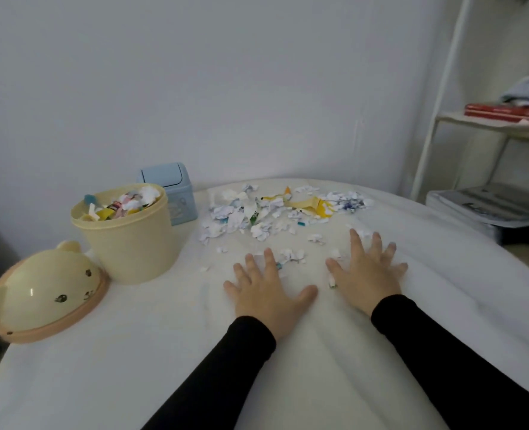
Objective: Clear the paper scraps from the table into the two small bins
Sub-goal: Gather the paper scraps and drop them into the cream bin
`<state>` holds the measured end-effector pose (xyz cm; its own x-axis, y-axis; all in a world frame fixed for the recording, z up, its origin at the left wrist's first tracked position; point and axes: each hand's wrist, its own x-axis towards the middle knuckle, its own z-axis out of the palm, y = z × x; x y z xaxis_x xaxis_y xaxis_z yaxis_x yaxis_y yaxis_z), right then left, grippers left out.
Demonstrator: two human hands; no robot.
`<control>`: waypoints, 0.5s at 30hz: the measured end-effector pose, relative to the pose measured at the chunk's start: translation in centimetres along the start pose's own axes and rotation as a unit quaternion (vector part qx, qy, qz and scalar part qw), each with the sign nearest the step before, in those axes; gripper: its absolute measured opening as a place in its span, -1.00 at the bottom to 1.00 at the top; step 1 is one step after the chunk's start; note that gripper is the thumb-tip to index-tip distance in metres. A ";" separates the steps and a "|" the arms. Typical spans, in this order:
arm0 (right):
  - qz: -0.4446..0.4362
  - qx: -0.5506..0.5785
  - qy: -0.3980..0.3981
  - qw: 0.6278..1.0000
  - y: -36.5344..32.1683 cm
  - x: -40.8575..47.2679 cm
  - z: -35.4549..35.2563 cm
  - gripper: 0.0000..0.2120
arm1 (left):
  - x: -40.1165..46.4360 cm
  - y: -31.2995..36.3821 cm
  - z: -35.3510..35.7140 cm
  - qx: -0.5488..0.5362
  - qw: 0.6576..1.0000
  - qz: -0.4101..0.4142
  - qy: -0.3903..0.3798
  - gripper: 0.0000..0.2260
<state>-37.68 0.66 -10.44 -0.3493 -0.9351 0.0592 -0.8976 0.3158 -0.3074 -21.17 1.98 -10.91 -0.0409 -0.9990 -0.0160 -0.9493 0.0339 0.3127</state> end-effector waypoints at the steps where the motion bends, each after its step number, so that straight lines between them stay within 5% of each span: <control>1: 0.021 -0.001 -0.015 1.000 0.4 0.2 0.1 -0.27 | 0.4 0.1 0.1 0.001 1.000 0.000 -0.005 -0.08; 7: -0.031 -0.025 -0.039 0.998 0.5 2.7 0.8 -0.30 | 4.6 3.0 1.0 0.018 0.999 0.034 0.003 -0.22; 15: -0.108 -0.010 -0.052 0.993 1.0 8.0 -0.2 -0.39 | 9.3 4.2 1.0 -0.014 0.978 0.210 0.008 -0.53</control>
<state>-41.48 -6.49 -10.05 -0.1185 -0.9927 0.0232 -0.9540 0.1073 -0.2799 -25.86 -7.16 -10.69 -0.4197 -0.8976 0.1347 -0.8409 0.4404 0.3145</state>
